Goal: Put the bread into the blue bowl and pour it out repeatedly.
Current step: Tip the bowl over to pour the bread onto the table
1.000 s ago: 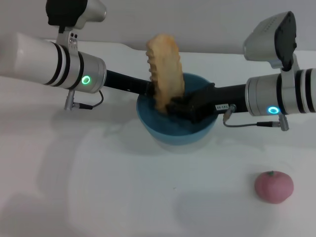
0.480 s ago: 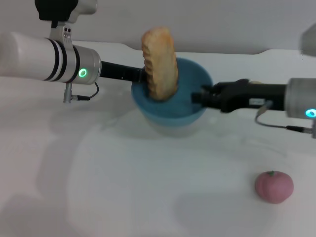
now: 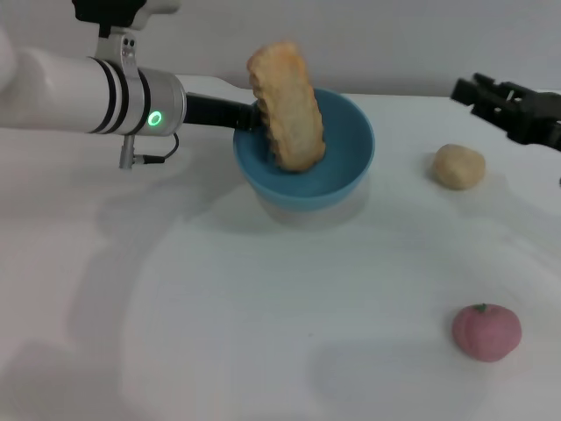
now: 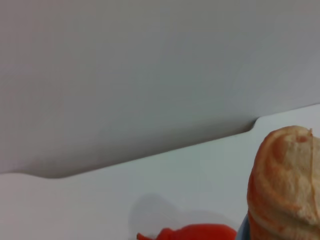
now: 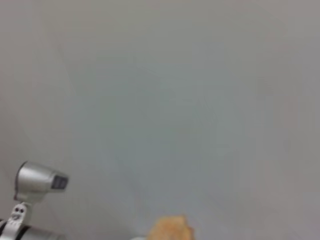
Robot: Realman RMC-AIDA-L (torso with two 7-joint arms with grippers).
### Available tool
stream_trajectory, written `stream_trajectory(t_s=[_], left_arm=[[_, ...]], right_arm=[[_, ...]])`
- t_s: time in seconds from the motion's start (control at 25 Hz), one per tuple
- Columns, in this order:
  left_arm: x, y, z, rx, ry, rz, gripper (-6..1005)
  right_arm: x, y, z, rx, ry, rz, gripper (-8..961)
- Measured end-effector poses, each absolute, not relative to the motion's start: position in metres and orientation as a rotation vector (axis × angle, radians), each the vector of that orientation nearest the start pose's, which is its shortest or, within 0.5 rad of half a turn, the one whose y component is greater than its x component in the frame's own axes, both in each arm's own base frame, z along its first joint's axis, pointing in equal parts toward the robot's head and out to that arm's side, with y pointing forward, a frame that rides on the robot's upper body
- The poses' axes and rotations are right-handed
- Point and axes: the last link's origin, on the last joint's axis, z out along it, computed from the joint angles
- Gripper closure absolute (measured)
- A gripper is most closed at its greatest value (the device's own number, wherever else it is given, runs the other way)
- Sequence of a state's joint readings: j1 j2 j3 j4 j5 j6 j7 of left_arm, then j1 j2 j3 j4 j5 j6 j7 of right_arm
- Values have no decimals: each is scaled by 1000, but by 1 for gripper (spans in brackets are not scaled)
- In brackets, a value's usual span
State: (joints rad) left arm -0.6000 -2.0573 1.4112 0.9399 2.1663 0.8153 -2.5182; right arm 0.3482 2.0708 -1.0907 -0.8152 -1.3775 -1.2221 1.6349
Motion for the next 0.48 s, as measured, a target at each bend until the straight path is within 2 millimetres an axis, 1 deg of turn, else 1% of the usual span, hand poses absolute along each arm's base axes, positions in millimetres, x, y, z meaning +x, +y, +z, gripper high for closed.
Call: stream_trajectory(t_s=[0.28,0.48], left_arm=[[-201,419,-25,-2277,-1064,-254,968],[-192,421,-28,-2295,-951,-249,968]], right_arm=[[280,347,43,-2064,967,1121,523],[306,337,55,-1919,1007,1146,520]])
